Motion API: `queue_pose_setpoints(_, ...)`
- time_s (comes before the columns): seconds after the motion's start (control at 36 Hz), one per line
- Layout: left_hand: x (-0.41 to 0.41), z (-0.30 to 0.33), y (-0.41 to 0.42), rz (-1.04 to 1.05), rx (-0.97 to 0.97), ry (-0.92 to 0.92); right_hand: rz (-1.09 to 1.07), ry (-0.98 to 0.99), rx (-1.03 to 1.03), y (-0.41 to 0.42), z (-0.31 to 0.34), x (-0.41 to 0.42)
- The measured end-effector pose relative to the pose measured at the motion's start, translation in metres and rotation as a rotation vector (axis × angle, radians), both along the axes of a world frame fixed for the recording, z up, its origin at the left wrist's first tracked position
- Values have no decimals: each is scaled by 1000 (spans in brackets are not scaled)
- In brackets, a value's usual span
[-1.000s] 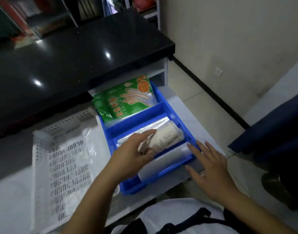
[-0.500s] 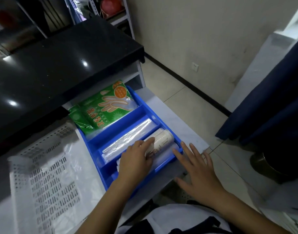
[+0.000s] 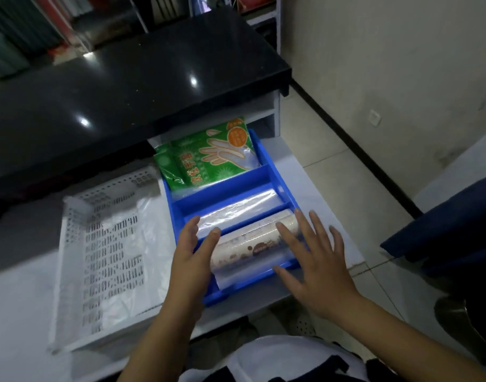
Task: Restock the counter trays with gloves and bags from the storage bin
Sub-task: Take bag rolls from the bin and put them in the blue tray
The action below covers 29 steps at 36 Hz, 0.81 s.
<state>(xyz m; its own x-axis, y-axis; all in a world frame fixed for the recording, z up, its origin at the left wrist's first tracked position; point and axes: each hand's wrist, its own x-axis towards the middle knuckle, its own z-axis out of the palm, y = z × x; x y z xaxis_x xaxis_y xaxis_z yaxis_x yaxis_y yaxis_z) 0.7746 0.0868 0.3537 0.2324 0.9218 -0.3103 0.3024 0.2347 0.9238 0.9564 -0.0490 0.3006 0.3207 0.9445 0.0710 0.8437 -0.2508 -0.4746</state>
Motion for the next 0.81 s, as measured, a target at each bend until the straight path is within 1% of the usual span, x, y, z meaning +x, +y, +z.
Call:
queue_pose_setpoints(0.03,-2,-1,-3,60,-84,-40,33,-19,6,8,1,1)
queue_pose_setpoints(0.08,-3,-3,-8,142,-218,-55,110,-63,3,23,2,1)
queue_pose_setpoints(0.17,4,-2,-8,195,-401,-61,189,-137,-12,38,0,-3)
queue_pose_setpoints(0.22,9,0,-4,238,-486,-62,255,-169,-41,44,-4,-4)
queue_pose_setpoints(0.28,13,2,-1,256,-516,-40,300,-213,-75,45,-11,-4)
queue_pose_setpoints(0.39,16,0,0,267,-480,-5,325,-254,-85,46,-18,-4)
queue_pose_setpoints(0.67,6,-2,-6,173,-424,5,309,-283,-23,48,-20,-5)
queue_pose_setpoints(0.72,3,2,-12,147,-337,46,310,-283,-28,48,-19,-5)
queue_pose_setpoints(0.81,-15,14,-35,91,-54,168,300,-321,-80,47,-18,-8)
